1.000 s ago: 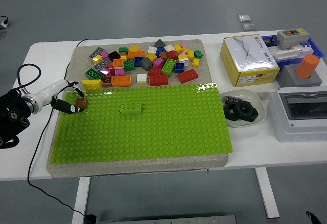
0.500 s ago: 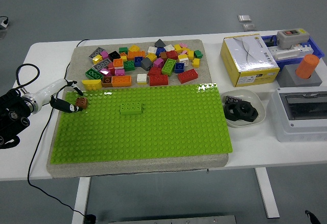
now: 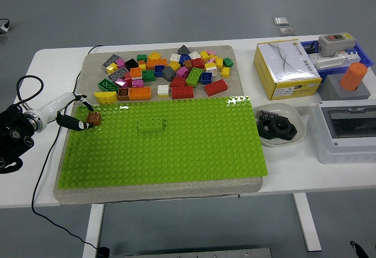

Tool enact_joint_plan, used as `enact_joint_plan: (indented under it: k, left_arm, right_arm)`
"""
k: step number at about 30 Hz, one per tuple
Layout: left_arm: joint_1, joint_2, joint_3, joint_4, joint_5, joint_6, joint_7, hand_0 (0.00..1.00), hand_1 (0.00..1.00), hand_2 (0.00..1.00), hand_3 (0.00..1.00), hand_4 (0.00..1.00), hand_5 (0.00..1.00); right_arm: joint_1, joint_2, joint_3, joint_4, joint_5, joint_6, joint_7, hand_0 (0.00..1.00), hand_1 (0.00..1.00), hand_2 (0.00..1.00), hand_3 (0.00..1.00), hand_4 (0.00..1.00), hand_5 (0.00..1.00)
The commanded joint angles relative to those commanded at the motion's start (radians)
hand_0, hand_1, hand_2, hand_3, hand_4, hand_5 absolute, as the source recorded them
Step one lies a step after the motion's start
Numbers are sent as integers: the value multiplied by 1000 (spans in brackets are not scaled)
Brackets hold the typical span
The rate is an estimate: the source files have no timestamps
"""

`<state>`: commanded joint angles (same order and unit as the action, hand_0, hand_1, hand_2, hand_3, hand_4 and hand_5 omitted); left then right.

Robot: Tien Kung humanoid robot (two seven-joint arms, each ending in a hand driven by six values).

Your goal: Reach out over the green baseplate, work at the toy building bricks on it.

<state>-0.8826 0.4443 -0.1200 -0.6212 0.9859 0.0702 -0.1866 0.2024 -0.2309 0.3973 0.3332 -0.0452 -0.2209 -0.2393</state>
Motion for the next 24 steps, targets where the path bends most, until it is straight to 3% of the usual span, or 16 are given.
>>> enact_joint_plan:
  k: [10, 11, 24]
  left_arm:
    - [9, -12, 11, 9, -29, 16, -8, 986, 993, 941, 591, 821, 2]
    - [10, -14, 12, 10, -32, 17, -10, 980, 986, 919, 579, 779, 72]
    - [17, -21, 22, 10, -51, 31, -27, 966, 969, 885, 524, 778, 145]
  right_arm:
    - [-1, -2, -2, -1, -1, 2, 1, 678, 666, 711, 786, 898, 953]
    - [-1, -2, -3, -1, 0, 2, 2, 679, 666, 711, 786, 898, 953]
    - [-2, -5, -2, -1, -3, 3, 0, 680, 666, 711, 787, 897, 953]
